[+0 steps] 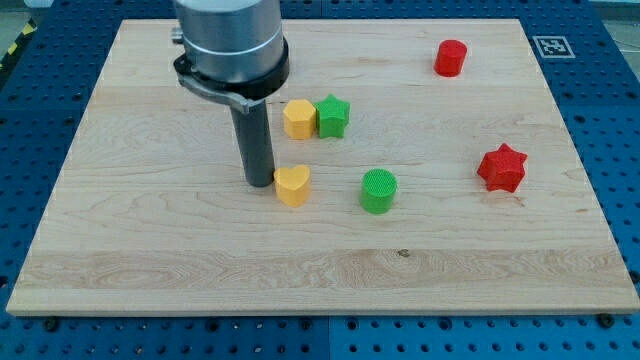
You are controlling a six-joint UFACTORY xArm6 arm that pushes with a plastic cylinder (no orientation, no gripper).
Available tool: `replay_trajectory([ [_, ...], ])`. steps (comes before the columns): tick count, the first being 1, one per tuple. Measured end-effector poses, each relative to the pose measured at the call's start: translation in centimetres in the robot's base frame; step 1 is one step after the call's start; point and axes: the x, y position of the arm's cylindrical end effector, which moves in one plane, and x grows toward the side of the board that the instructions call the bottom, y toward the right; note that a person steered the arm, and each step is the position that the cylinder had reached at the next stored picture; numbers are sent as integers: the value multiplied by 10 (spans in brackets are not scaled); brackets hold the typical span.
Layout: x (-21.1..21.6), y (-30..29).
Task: Push the yellow heart towards the bottom side of the yellow hexagon
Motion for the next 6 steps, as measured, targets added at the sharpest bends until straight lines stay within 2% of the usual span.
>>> replay_trajectory([
  [2,77,4],
  [3,65,34],
  [4,8,51],
  [5,-11,54],
  [6,15,50],
])
